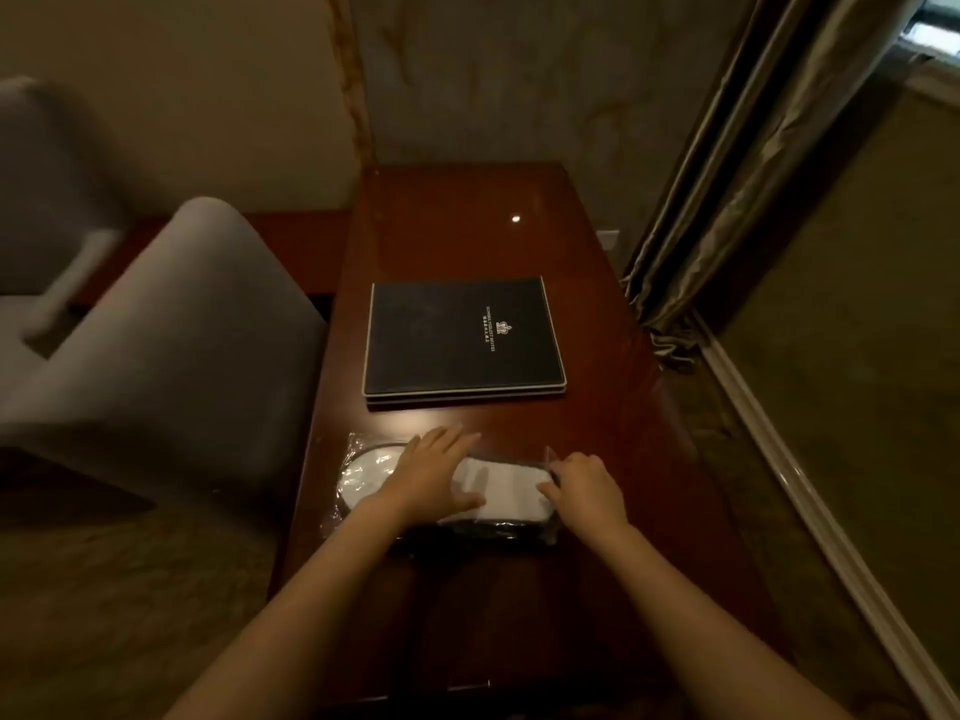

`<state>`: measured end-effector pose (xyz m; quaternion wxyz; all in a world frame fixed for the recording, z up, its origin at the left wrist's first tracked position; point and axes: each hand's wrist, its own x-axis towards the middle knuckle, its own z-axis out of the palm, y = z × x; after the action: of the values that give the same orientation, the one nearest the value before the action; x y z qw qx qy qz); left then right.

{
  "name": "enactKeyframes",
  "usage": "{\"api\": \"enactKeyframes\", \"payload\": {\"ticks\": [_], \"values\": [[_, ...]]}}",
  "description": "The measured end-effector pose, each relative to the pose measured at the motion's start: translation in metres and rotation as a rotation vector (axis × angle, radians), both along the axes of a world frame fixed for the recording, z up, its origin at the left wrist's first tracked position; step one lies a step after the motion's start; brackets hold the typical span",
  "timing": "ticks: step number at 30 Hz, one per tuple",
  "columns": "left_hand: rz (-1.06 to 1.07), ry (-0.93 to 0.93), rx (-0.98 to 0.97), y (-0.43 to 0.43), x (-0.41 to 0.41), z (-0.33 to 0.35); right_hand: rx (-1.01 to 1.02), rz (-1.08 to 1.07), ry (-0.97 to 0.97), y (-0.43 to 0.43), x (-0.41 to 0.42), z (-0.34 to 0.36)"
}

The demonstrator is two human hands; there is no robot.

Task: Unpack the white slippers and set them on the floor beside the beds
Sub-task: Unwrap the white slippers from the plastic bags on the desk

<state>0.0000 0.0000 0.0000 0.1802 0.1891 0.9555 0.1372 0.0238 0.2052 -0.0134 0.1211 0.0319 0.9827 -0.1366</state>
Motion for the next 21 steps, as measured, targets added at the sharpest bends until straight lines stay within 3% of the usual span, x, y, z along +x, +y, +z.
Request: {"api": "enactKeyframes", "payload": {"ticks": [11, 21], "values": [[-0.164, -0.082, -0.216, 0.016, -0.008, -0.038, -0.162, -0.131, 0.175, -0.005, 0.016, -0.033], [-0.172, -0.013, -0.267, 0.026, -0.006, -0.046, -0.119, -0.118, 0.303, -0.013, 0.022, -0.044]]}}
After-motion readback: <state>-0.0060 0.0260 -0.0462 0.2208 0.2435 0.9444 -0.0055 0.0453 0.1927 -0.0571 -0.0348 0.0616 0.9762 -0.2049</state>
